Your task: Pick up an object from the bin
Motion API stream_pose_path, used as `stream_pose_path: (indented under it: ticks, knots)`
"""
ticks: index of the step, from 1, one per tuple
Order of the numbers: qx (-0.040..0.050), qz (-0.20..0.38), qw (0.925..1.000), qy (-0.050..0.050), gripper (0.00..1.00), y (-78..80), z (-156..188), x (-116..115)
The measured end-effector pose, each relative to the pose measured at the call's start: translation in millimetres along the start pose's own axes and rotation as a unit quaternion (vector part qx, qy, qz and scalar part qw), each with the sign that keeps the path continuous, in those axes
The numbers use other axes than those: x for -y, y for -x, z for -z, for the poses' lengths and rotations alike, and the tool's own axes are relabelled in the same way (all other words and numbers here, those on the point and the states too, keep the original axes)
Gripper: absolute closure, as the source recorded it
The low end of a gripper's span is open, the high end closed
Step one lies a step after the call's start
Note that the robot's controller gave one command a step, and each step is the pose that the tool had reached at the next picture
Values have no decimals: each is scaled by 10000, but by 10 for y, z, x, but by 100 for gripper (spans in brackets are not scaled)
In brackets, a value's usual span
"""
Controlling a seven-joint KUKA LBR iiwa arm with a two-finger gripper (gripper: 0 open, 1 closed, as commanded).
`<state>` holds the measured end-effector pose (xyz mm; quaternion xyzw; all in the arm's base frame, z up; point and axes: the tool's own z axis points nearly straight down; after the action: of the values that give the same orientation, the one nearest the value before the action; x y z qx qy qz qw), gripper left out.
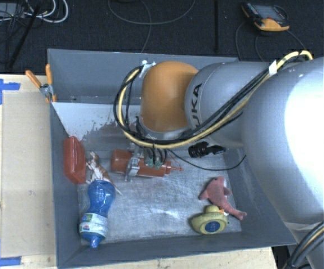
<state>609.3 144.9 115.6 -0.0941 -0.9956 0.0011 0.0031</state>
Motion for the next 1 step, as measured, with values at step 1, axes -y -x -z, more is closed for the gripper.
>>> stream_pose_path:
  ticks: [1]
  knots:
    - [30,-2,10000,16,100,9,204,-3]
